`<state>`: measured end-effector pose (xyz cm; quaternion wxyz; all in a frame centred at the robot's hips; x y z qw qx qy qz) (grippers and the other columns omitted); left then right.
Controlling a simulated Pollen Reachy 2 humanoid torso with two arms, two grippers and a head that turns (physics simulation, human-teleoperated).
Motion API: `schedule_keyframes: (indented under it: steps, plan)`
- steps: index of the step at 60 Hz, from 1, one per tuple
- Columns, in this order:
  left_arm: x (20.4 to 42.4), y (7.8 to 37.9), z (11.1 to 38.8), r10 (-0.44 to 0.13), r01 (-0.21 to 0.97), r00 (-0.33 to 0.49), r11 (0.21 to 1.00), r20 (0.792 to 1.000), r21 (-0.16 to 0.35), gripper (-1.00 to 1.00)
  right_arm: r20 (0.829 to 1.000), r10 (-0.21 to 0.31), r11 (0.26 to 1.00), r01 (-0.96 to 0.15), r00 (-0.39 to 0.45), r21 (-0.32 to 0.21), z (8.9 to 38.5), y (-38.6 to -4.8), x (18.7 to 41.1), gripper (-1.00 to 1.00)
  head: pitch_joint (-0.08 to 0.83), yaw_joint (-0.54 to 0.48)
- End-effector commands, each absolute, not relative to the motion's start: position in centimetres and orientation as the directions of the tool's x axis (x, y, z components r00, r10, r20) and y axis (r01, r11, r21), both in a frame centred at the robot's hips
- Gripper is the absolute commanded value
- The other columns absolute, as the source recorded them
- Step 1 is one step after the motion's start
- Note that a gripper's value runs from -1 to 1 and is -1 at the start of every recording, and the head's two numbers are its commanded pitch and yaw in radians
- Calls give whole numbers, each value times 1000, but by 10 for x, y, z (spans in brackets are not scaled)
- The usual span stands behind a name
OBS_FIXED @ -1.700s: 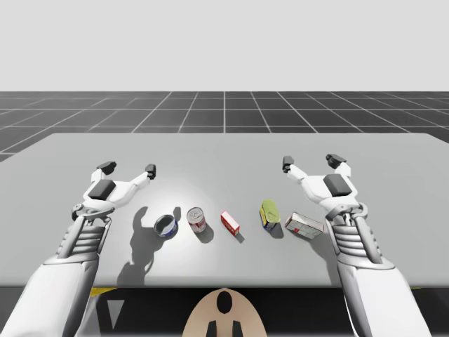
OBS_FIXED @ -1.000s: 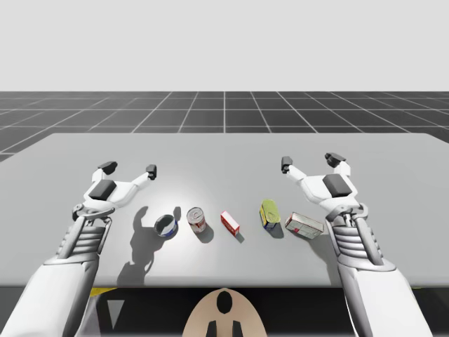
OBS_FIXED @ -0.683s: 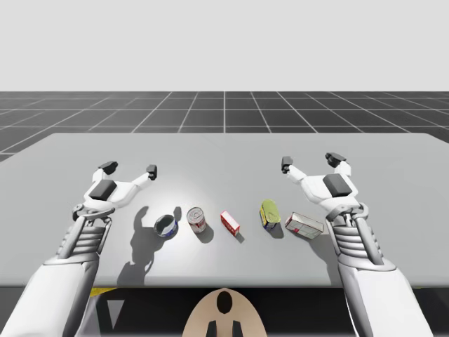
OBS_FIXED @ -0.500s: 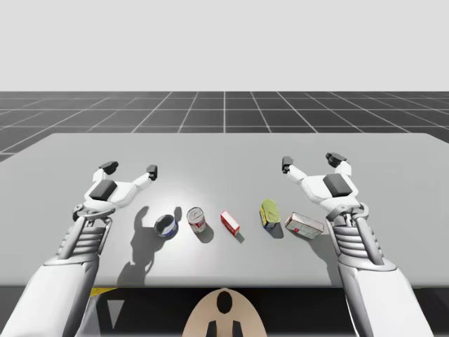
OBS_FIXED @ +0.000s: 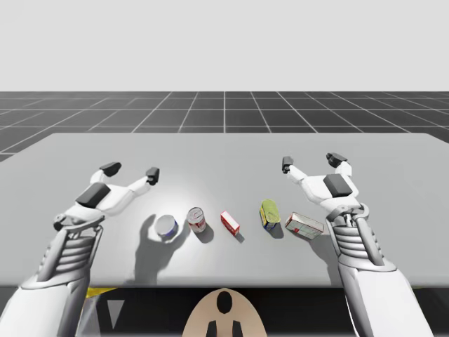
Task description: Grasp the soup can and hold it up.
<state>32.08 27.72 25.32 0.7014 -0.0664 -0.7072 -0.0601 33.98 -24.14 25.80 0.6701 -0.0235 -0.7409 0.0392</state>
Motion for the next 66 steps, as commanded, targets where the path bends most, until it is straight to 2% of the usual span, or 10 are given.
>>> schedule_keyframes:
  steps: [1,4,11,19,25,29,33,39,57,66]
  plan:
    - [293,279,279,54,289,21,956,998,-58,-1000,992,84,996,-15,-99,-86,258,-241,339,-1000,698,152]
    - [281,279,285,32,321,15,946,999,-35,-1000,991,86,996,-17,-100,-88,258,-240,339,-1000,698,154]
    - [263,276,284,17,370,32,928,999,-27,-1000,991,85,996,-17,-103,-88,258,-240,339,-1000,696,157]
    - [242,266,265,17,409,75,911,997,-46,-1000,991,84,996,-17,-106,-86,259,-241,339,-1000,695,157]
    - [229,254,236,18,422,138,903,990,-76,-1000,991,82,996,-16,-109,-84,260,-241,339,-1000,697,156]
    - [226,248,219,11,409,164,909,986,-79,-1000,990,82,996,-15,-112,-84,260,-242,340,-1000,698,155]
    - [224,242,203,30,407,212,906,977,-116,-1000,990,82,996,-15,-115,-84,260,-242,340,-1000,699,154]
    - [222,236,186,31,399,244,908,969,-129,-1000,990,80,997,-13,-116,-82,261,-243,340,-1000,700,152]
    - [219,201,159,-9,411,297,904,955,-119,-1000,989,85,996,-4,-125,-86,261,-243,340,-1000,700,154]
    - [229,182,154,-47,435,301,895,953,-93,-1000,988,88,996,2,-130,-89,261,-244,340,-1000,701,152]
